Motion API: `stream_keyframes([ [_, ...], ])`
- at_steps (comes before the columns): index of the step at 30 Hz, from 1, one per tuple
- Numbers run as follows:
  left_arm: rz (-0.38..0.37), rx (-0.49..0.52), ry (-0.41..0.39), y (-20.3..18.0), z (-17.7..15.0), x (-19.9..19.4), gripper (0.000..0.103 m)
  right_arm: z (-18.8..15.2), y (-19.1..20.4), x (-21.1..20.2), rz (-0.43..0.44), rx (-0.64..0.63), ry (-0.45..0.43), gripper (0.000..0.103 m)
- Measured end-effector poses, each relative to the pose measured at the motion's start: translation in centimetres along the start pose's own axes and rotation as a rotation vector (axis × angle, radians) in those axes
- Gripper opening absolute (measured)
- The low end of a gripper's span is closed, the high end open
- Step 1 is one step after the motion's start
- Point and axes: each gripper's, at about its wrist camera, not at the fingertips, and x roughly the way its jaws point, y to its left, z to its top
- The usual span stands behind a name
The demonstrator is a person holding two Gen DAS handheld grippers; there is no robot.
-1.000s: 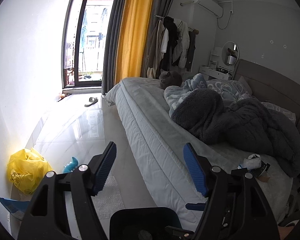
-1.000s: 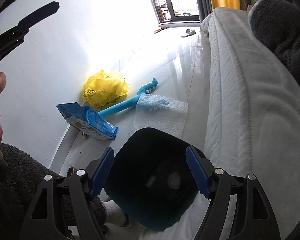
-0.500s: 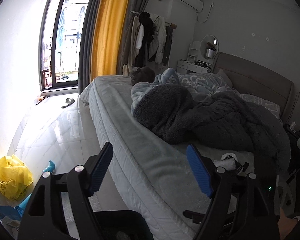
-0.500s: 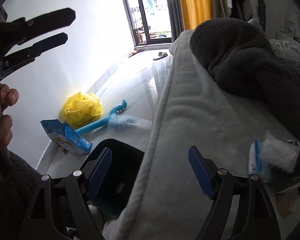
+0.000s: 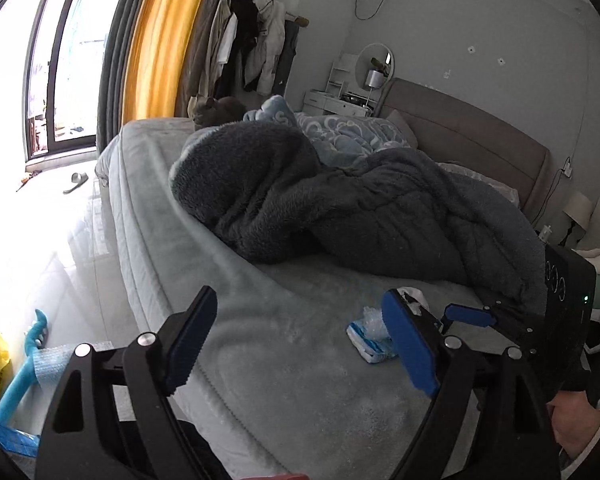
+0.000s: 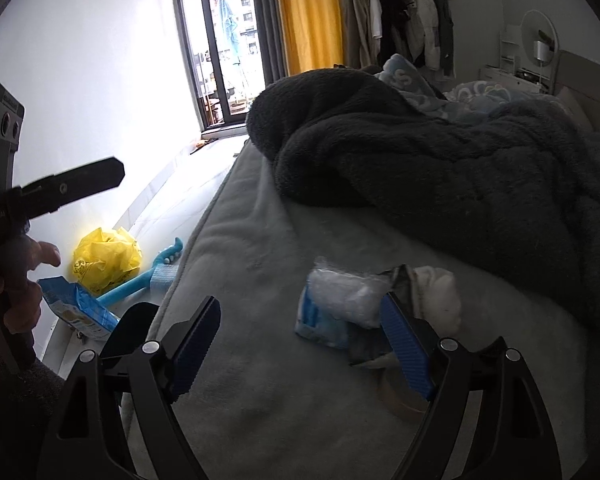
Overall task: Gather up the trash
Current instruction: 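Return both tools to the bed toward the remaining trash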
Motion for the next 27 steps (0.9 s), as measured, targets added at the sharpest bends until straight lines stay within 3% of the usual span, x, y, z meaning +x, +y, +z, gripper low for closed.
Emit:
stream_keyframes([
  [12, -0.129, -0.026, 0.089, -3.6, -1.0, 5.9, 0.089, -1.4, -7.3, -2.5, -0.09, 0.067, -0.025, 0.083],
  [19, -0.193, -0.045, 0.142, -5.8, -1.7, 8.6, 0.089, -2.9, -9.8, -2.5, -0.117, 0.084, -0.003, 0.083],
  [27, -0.216, -0.039, 0.209, -7.4, -2.4, 11.3, 0.089, -4.1, -11.5, -2.7, -0.121, 0.108, 0.018, 0.083],
])
